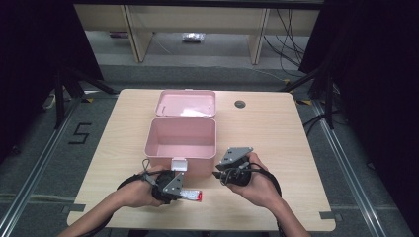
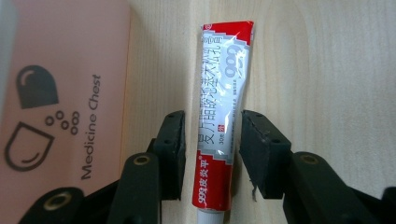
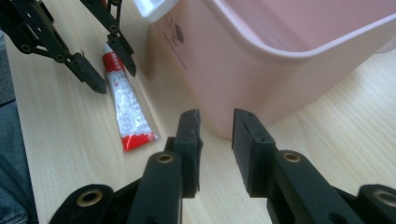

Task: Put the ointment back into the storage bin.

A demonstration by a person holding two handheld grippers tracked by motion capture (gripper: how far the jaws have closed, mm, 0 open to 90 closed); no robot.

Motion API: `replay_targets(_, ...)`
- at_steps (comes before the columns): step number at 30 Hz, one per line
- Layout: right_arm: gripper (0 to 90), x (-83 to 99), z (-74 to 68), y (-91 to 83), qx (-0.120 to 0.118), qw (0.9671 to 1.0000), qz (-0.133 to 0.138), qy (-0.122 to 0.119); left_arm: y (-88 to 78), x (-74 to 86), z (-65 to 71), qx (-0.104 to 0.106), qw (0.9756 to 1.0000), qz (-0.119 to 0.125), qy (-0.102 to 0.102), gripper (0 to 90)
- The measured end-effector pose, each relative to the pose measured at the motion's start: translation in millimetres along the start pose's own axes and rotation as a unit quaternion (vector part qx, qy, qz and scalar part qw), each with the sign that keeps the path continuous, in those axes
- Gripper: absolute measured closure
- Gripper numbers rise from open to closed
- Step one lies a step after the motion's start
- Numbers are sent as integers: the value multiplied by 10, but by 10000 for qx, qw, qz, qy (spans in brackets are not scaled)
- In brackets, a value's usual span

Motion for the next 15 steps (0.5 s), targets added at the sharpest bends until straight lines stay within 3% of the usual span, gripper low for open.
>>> replay_targets(3,728,-1,-7,-2,-45,10000,19,-50,42,15,5,15,9999,-132,93,610)
replay_targets(15,725,-4,-2,-10,-3,10000,51,-43,86,12,24,162,9996,-203,119,627)
Point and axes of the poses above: each handheld gripper's, and its own axes: y roughly forward along the jaws, x roughly out of its underside, z roughly to its right, the point moved 8 cm from there along y, roughly forward along the jaws, and after that the axes turned 15 degrees about -z, right-handed, at the moved point
